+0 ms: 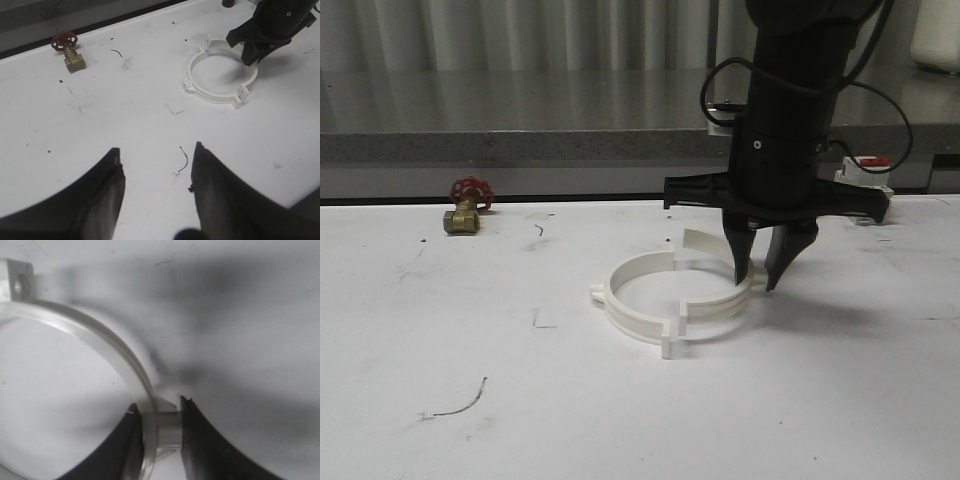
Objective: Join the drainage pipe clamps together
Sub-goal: 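Carry the clamp half to the placed half, aligning their ends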
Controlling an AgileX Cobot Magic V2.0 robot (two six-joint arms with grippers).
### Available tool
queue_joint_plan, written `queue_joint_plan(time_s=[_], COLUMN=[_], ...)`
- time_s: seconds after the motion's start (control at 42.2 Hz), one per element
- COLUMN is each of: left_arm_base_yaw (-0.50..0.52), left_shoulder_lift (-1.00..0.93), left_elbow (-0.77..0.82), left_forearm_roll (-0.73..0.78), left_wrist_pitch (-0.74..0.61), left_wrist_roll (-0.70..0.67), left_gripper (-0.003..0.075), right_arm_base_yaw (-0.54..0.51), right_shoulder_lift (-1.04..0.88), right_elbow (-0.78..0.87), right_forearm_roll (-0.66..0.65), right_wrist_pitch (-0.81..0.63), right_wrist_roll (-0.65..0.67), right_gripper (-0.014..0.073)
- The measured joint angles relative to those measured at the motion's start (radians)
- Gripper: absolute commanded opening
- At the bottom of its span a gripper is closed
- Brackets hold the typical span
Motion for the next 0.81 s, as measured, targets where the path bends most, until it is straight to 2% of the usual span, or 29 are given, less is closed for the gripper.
queue_joint_plan(time_s=[0.806], left_arm_base_yaw=[0.0], left_shoulder_lift=[0.0], left_elbow=[0.0], left_forearm_roll=[0.0], left_wrist_pitch=[0.0], left_wrist_roll=[0.0], left_gripper=[0.0314], right_arm_base_yaw=[0.0], right_shoulder_lift=[0.02], right_elbow=[-0.002], right_forearm_roll=[0.008], right_wrist_pitch=[-0.002], right_wrist_roll=[0.002], right_gripper=[0.0094])
